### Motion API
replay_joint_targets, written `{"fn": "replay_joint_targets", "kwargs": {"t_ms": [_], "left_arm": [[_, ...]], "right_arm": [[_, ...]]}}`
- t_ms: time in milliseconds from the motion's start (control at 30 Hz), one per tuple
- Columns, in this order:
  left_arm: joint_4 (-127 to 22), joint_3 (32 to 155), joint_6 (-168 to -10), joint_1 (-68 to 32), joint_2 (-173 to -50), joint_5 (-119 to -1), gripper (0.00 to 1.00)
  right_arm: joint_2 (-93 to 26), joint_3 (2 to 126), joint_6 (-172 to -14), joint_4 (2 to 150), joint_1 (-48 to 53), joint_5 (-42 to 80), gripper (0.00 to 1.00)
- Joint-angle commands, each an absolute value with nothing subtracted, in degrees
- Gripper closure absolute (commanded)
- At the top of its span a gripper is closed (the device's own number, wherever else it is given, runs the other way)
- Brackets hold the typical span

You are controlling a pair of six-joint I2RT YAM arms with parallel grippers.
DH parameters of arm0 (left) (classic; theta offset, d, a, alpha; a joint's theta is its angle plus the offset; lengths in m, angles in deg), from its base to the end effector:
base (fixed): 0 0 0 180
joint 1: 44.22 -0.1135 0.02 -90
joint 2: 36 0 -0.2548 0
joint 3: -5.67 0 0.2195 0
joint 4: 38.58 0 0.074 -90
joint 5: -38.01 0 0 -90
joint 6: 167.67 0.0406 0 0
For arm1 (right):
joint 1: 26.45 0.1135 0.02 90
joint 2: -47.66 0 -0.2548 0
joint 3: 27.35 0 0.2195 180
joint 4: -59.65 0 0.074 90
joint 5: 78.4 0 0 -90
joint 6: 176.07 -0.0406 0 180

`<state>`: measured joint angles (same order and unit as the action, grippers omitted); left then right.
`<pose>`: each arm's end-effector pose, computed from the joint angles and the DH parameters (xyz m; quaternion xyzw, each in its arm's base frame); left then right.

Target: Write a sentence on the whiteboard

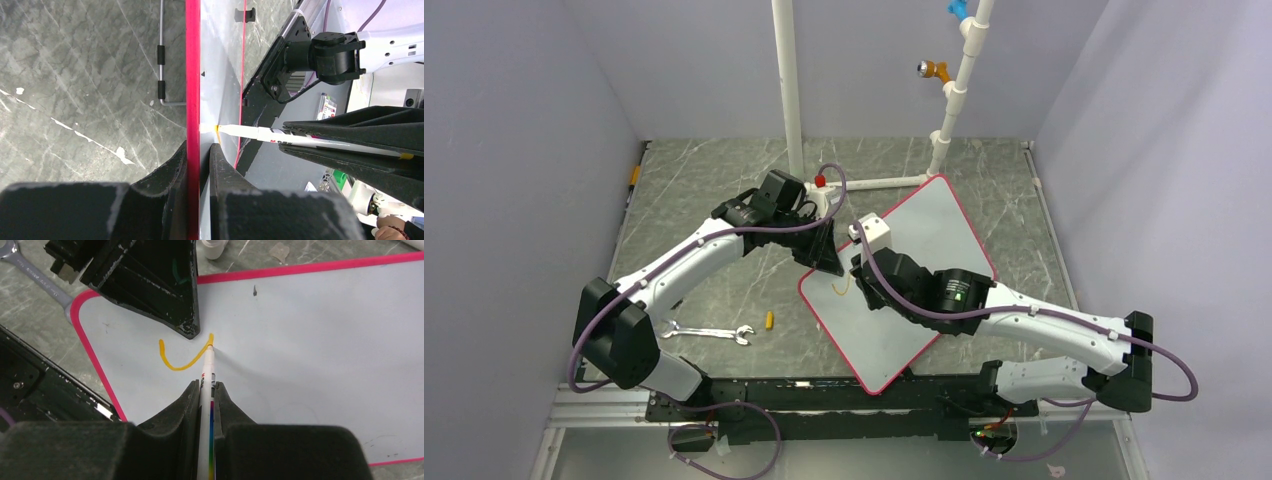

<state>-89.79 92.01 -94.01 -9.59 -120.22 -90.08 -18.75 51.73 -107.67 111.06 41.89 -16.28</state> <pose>0.2187 -0.1815 0.2951 0.2533 0.8563 -0.4181 0.1666 0.0981 0.1955 0.3264 -0.2514 0.8446 0.1430 0.4505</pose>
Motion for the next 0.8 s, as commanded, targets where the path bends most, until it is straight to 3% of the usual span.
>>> {"fn": "replay_joint_targets", "kwargs": {"t_ms": [0, 467, 767], "left_arm": [[-86.71, 93.03, -90.09, -9.34, -117.29, -82.59, 1.0], [-86.82, 93.09, -90.02, -9.33, -117.11, -82.32, 1.0], [-86.74, 92.91, -90.07, -9.35, -116.95, -82.38, 1.0]], "right_arm": [[-17.29, 49.4, -109.54, 112.86, 41.67, -12.64, 1.0], [-16.52, 47.18, -110.58, 114.84, 44.23, -6.99, 1.0], [-19.81, 51.88, -109.88, 112.03, 45.2, -9.55, 1.0]]}}
